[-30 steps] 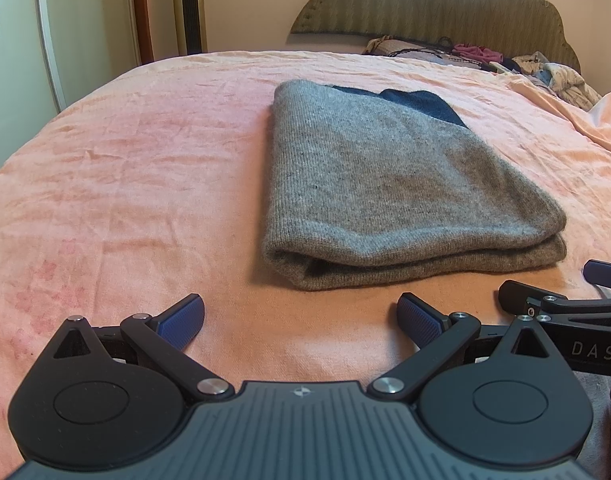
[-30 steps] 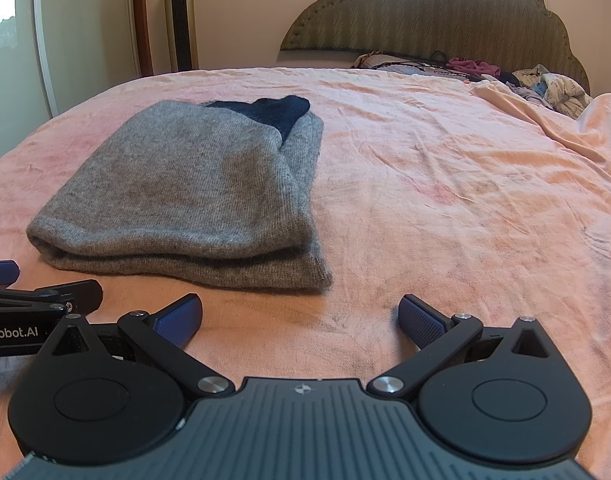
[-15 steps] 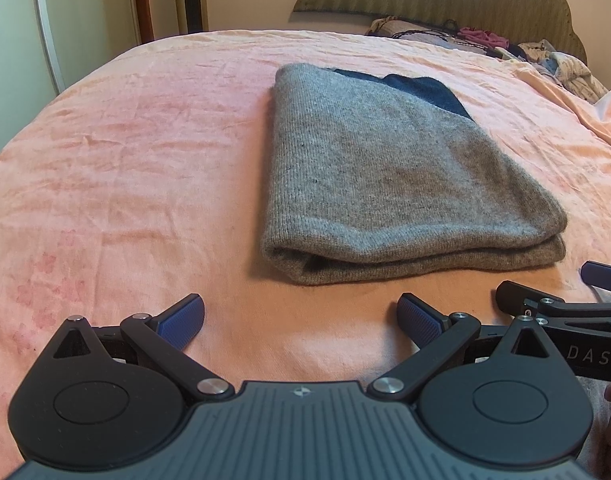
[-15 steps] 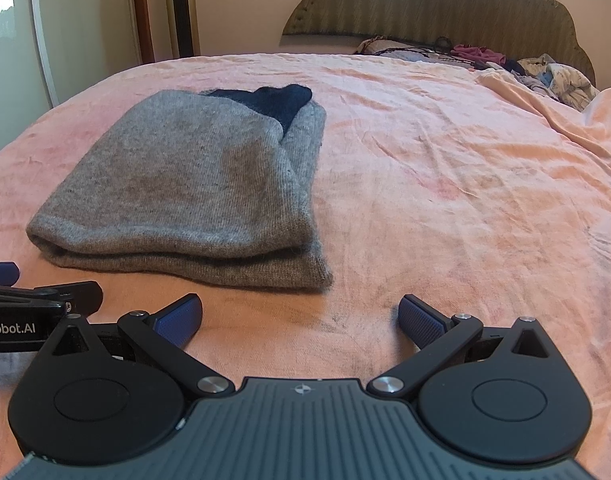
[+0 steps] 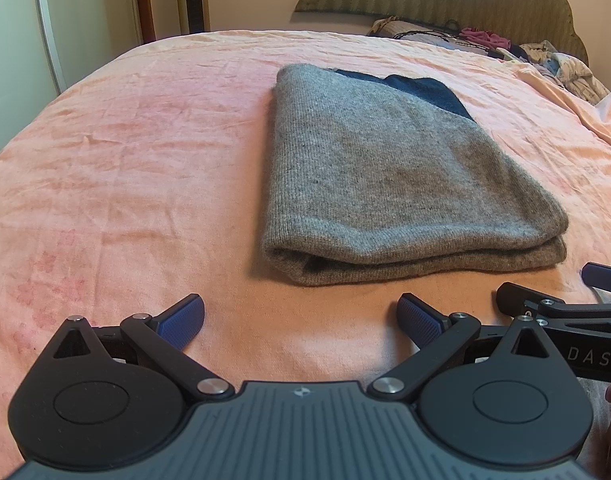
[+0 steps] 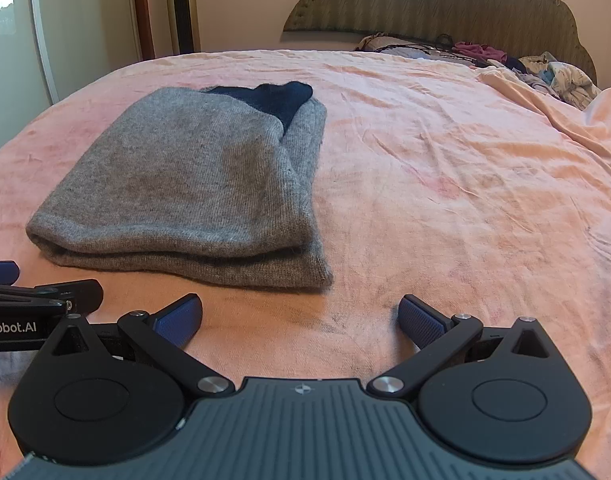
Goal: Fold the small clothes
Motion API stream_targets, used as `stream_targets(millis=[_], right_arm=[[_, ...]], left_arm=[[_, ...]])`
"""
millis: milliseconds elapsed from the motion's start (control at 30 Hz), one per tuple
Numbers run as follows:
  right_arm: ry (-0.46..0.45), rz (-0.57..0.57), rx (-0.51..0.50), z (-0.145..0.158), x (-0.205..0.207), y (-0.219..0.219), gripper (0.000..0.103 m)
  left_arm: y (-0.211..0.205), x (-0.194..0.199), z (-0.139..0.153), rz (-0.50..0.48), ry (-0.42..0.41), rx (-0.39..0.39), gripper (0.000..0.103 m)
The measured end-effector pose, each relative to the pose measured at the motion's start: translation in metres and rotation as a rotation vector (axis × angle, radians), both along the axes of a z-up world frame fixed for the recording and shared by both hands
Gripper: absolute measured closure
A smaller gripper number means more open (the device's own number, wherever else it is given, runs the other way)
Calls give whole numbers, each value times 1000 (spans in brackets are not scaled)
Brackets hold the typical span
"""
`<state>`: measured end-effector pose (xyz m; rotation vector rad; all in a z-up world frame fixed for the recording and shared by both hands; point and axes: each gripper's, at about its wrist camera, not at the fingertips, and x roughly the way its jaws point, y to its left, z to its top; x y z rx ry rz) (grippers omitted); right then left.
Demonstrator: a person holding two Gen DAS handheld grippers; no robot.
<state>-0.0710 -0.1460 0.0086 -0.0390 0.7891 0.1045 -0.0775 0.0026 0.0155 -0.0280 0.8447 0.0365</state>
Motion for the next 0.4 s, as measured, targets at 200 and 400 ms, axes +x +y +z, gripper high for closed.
stream_targets(millis=[200,400], right_arm=[[0,0,0,0,0,0,0],[2,3,3,0,1,-1,0]], left_arm=[[1,-4,-1,5,-25,-11,0],[-1,-12,4,-24,-46,3,0]])
